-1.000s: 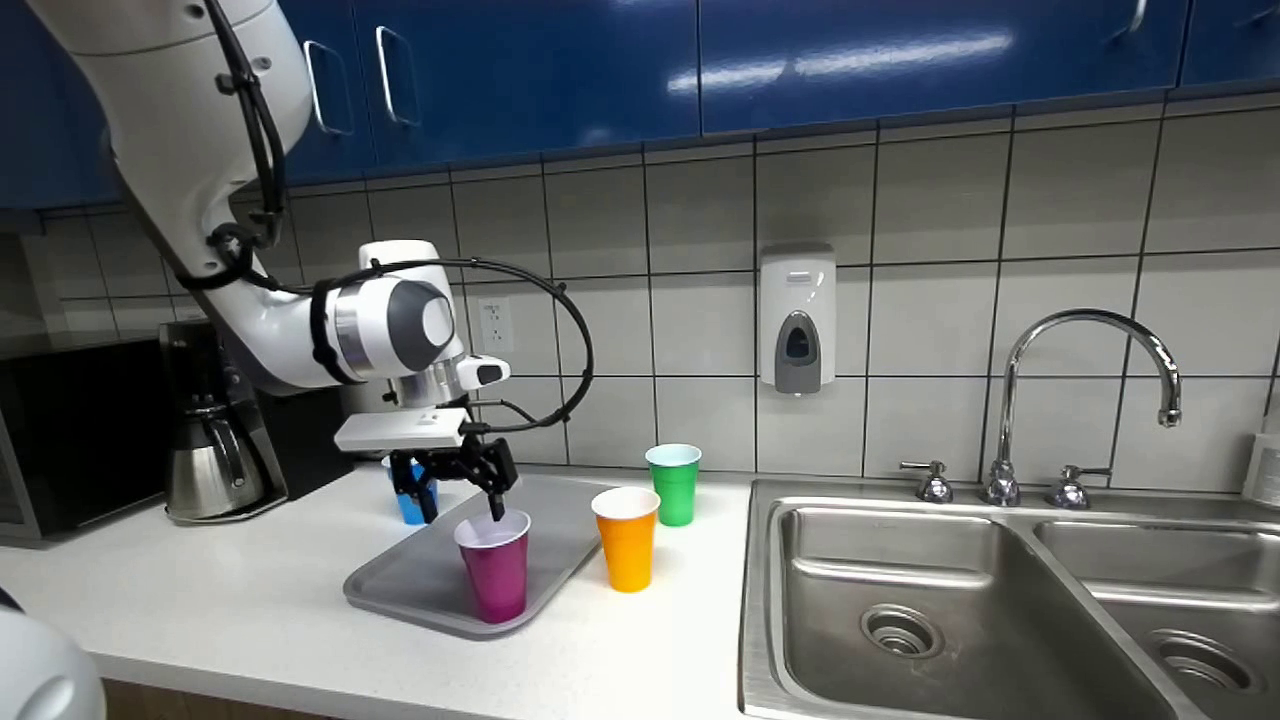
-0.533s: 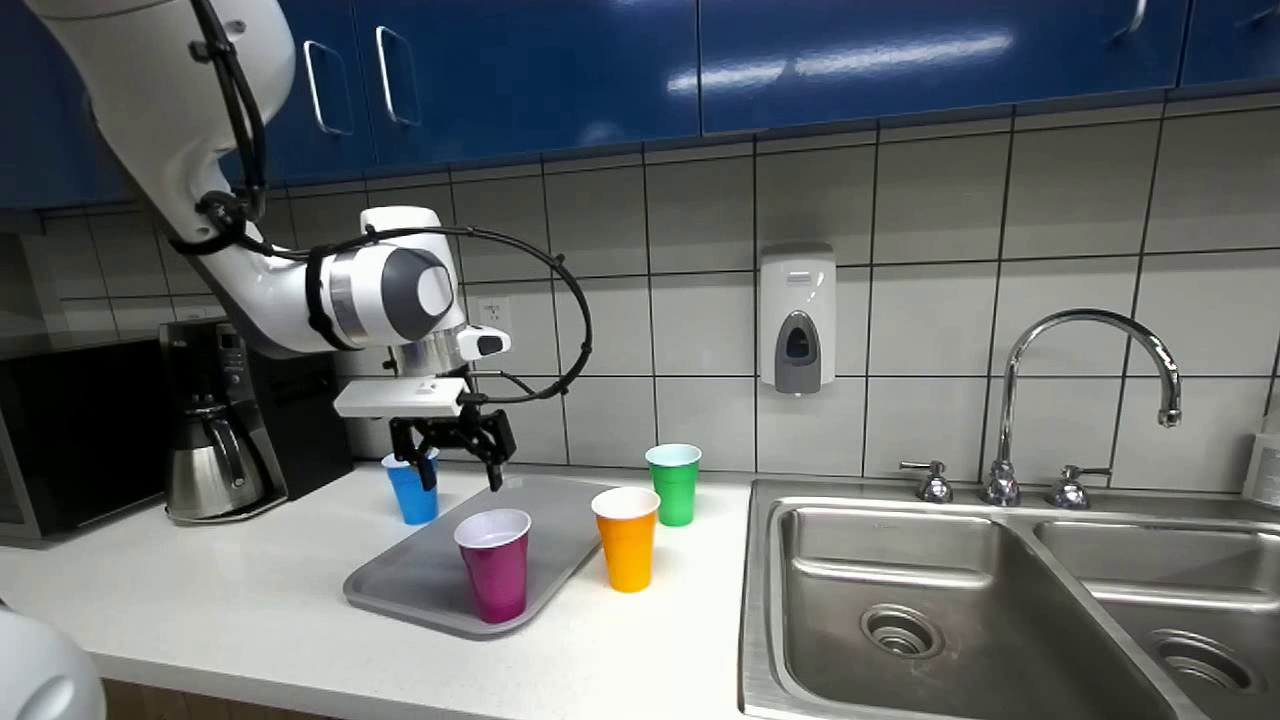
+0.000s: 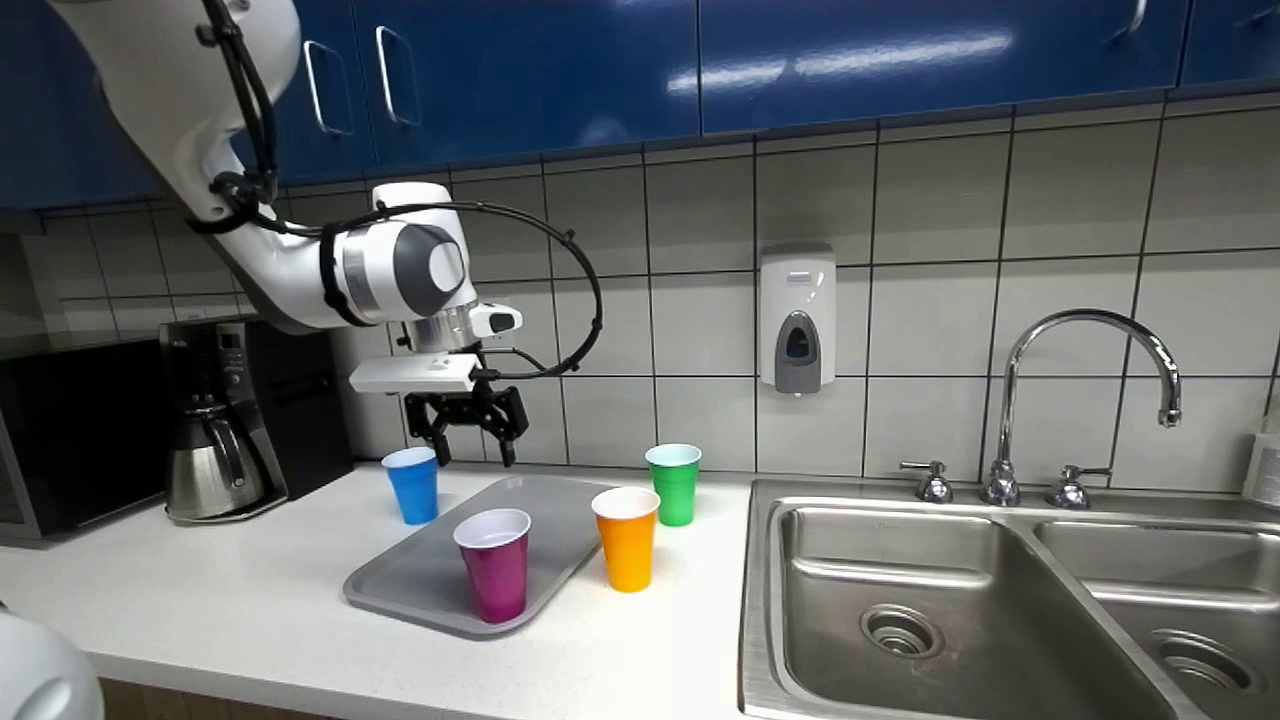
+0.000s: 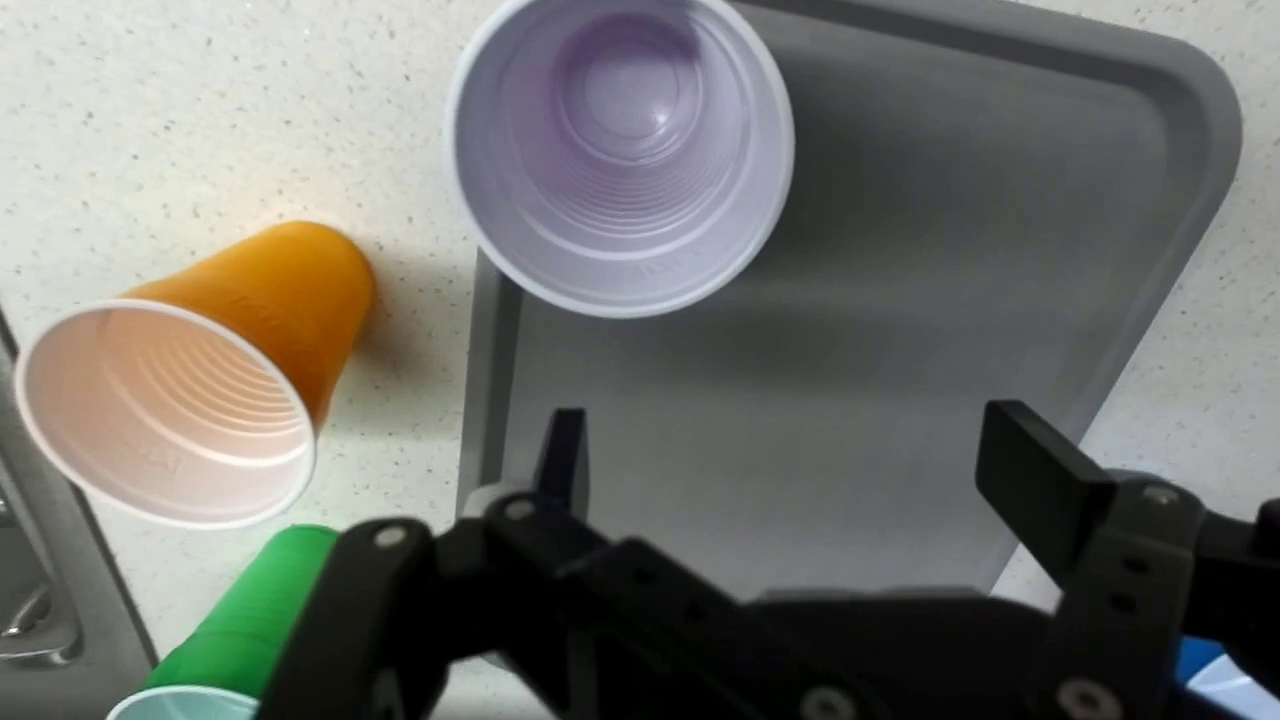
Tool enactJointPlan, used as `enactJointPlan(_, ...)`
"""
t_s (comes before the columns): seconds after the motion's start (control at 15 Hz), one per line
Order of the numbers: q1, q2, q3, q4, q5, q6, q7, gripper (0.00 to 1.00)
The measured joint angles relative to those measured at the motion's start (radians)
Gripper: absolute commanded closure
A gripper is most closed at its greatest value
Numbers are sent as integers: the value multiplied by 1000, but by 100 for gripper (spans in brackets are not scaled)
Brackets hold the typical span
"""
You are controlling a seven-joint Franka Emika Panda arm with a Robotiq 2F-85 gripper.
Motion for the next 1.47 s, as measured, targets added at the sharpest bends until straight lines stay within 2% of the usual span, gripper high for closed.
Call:
enactJointPlan(0.87, -50, 41, -68, 81, 0, -67, 0, 0)
enactJointPlan(1.47, -80, 145, -113, 161, -3, -73, 0, 0)
